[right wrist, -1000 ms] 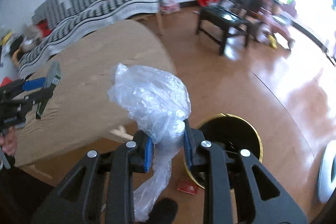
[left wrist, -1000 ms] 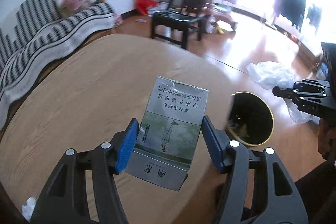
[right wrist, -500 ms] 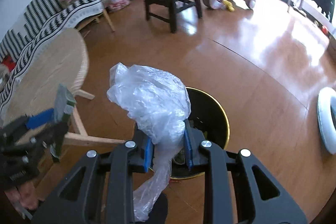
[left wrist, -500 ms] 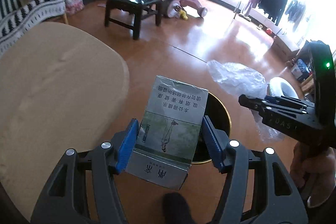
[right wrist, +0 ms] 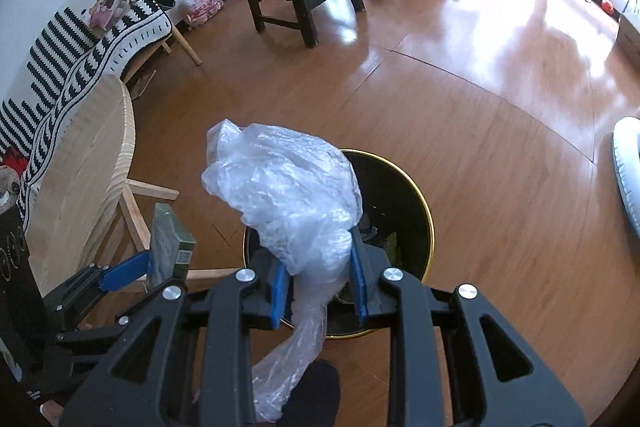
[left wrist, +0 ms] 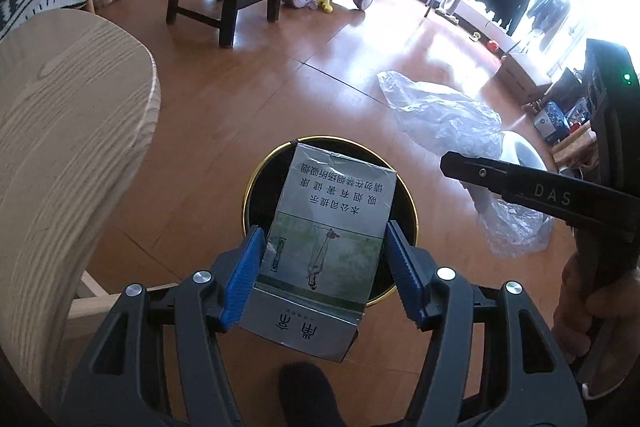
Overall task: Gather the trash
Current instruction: 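Carry the plastic bag and cigarette pack over the trash bin, then open both tools to drop the plastic bag and cigarette pack into the bin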
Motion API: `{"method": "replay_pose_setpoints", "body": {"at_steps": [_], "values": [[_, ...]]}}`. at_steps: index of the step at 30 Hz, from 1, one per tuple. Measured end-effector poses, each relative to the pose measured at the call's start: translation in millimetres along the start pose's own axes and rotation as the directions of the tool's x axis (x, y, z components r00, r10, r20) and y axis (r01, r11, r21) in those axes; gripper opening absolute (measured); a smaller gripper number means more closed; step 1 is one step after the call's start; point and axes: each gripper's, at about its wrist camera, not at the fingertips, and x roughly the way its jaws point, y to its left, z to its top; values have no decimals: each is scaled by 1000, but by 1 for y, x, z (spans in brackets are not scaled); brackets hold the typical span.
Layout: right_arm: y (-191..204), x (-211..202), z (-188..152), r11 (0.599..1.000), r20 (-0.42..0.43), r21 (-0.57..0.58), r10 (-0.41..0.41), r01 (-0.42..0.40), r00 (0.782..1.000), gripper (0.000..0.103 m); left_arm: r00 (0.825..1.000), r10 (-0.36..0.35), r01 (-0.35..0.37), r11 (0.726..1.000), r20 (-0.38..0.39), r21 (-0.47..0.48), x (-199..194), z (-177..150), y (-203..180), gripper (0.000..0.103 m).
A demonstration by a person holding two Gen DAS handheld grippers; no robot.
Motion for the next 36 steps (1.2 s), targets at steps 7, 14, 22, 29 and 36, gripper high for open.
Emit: {"method": "replay_pose_setpoints", "body": {"at_steps": [7, 14, 22, 29, 36], "values": [[-2, 3, 2, 1000, -7, 10, -6, 6, 1000, 25, 1000, -4, 4, 1000, 0, 6, 3, 1, -5, 60], [-4, 4, 6, 1000, -7, 9, -4, 4, 1000, 25, 1000, 2, -1, 1000, -3, 5, 4, 0, -3, 60], [-7, 5, 7, 1000, -4, 21, -3, 3, 1000, 25, 1000, -5, 5, 1000, -11, 5, 11, 1, -2, 60], [-8, 5, 6, 1000, -4, 26, 1, -1, 1000, 29, 1000, -3, 3, 1000, -18, 10, 19, 3, -4, 60], [-9, 5, 7, 1000, -7, 29, 1, -1, 1000, 55, 999, -4, 4, 1000, -33, 19, 29, 4, -7, 60]]}}
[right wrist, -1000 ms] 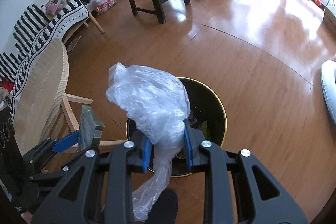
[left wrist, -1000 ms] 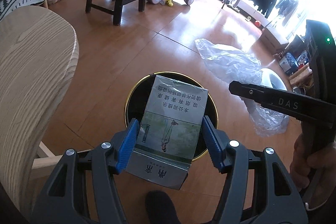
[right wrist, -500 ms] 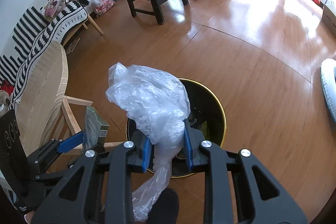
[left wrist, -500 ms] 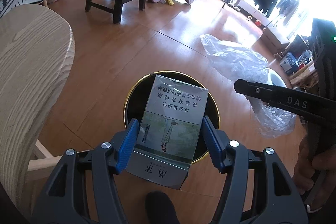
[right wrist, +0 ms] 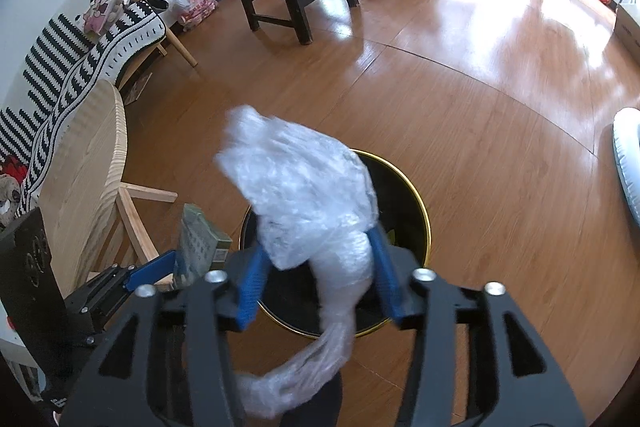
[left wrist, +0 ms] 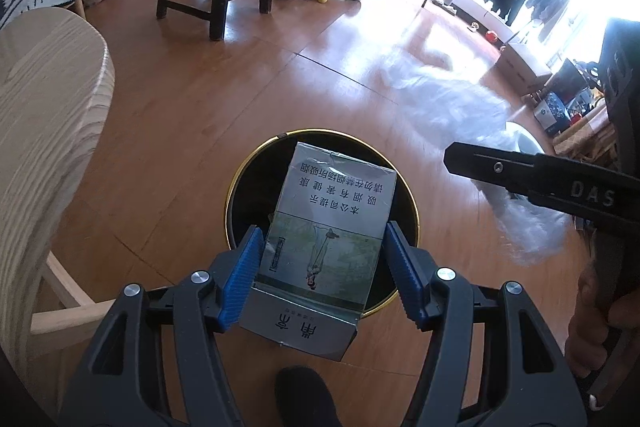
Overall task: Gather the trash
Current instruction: 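Open both tools to drop the plastic bag and cigarette pack into the bin, then move both open tools back over the tissue and blister pack on the table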
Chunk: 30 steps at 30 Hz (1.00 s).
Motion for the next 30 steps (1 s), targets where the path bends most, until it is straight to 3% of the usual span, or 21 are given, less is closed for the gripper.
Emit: {"method": "replay_pose_setpoints", "body": {"at_steps": [4, 8, 19, 25, 30], "values": [[0, -2, -1, 1000, 7, 3, 1, -1, 1000, 61, 1000, -1, 1, 1000, -9, -3, 5, 0, 0, 63], [-2, -2, -1, 1000, 10, 10, 4, -5, 1000, 62, 1000, 2, -2, 1000, -6, -5, 5, 0, -1, 72], [0, -7, 0, 1000, 31, 6, 10, -11, 999, 65, 1000, -2, 2, 1000, 5, 16, -6, 0, -4, 75], [24, -19, 2, 999, 55, -28, 31, -29, 998, 71, 999, -10, 10, 1000, 43, -4, -39, -2, 9, 83], [72, -33, 7, 993, 73, -101, 76, -69, 994, 75, 995, 0, 4, 999, 101, -44, -88, -7, 32, 91]]}}
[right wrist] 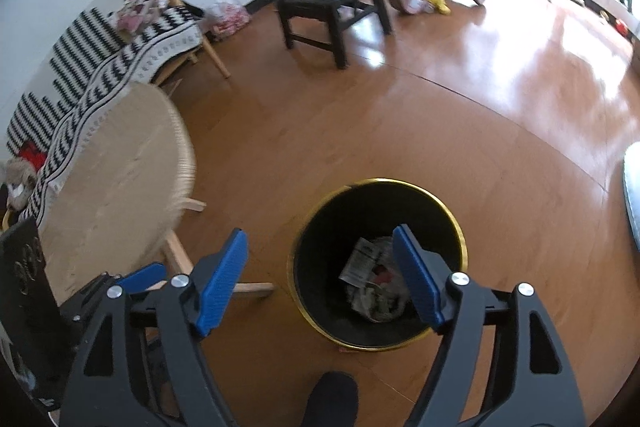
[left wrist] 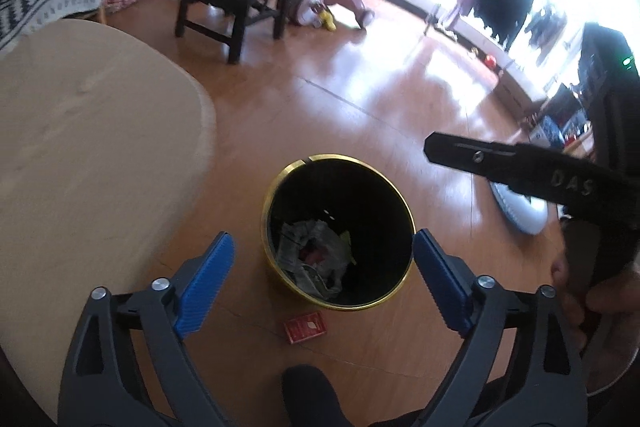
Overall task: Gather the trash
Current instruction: 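Move both open tools back over the tissue and blister pack on the table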
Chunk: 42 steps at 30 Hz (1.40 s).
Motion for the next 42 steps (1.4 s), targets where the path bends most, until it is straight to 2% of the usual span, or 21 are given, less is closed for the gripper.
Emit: {"method": "replay_pose_setpoints", "body": {"at_steps": [5, 10, 17, 20, 21, 25, 27, 29, 33, 37, 42], "values": [[63, -8, 7, 993, 15, -93, 73, -71, 997, 76, 997, 40, -37, 998, 71, -42, -66, -8, 35, 93], [150, -9, 5, 961, -7, -224, 166, -163, 986, 77, 979, 155, -148, 987, 134, -62, -139, -31, 79, 93], [279, 5, -19, 872, -89, -395, 276, -288, 957, 77, 924, 339, -314, 937, 178, -154, -231, -84, 154, 93], [335, 16, -38, 825, -150, -454, 302, -337, 942, 77, 890, 424, -386, 897, 170, -216, -265, -116, 191, 93], [349, 18, -44, 811, -162, -470, 307, -347, 938, 77, 873, 459, -414, 876, 163, -247, -278, -129, 207, 93], [419, 30, -75, 729, -236, -551, 330, -406, 914, 77, 830, 540, -470, 811, 137, -349, -319, -171, 253, 93], [454, 35, -97, 677, -283, -585, 345, -446, 895, 77, 810, 573, -489, 777, 124, -397, -340, -190, 275, 93], [489, 39, -120, 619, -326, -622, 351, -479, 878, 77, 792, 602, -503, 739, 105, -448, -359, -209, 298, 93], [549, 49, -176, 482, -411, -697, 339, -531, 846, 77, 769, 636, -525, 681, 58, -510, -381, -239, 336, 93], [585, 57, -217, 376, -450, -750, 312, -544, 837, 77, 765, 644, -533, 644, 14, -548, -389, -263, 365, 93], [613, 68, -255, 271, -486, -784, 293, -558, 824, 77, 769, 639, -525, 632, 0, -570, -394, -279, 380, 93]]}}
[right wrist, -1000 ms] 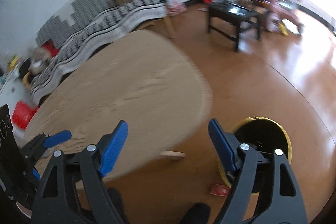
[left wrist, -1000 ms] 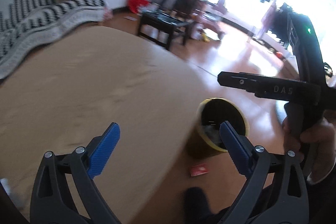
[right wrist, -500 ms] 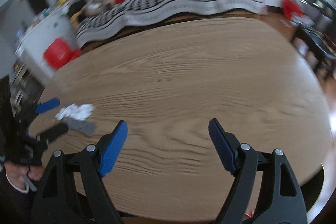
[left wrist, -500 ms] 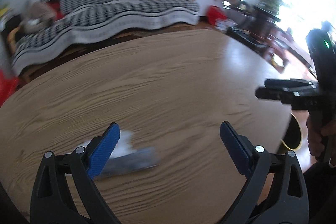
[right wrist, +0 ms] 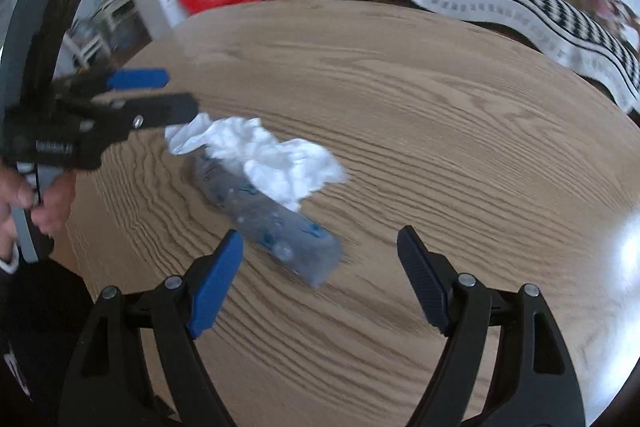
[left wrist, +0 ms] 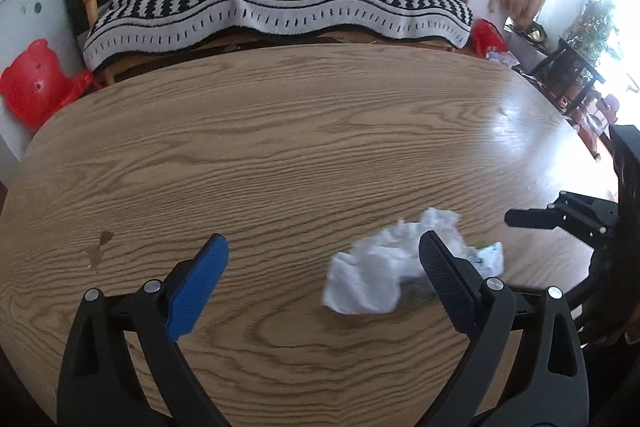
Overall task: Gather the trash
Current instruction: 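Move both open tools back over the tissue and blister pack on the table, then grasp the blister pack with the right tool while the left tool grasps white tissue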
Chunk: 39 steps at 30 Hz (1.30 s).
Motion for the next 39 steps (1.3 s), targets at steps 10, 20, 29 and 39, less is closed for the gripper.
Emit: {"method": "replay_pose_setpoints", "body": {"at_steps": [10, 20, 29, 39], "values": [[34, 12, -10, 974, -71, -156, 154, -164, 985, 77, 1000, -22, 22, 999, -16, 48, 18, 3, 4, 93], [34, 21, 2, 981, -33, -154, 114, -117, 993, 55, 990, -117, 128, 981, -81, 147, 40, 1, -18, 93], [46, 10, -16, 964, -48, -231, 126, -134, 991, 32, 989, -135, 142, 976, -54, 163, 31, 4, -25, 93], [19, -22, -48, 970, -59, -209, 116, -126, 991, 31, 979, -190, 202, 922, -70, 331, 29, -5, -63, 93]]}}
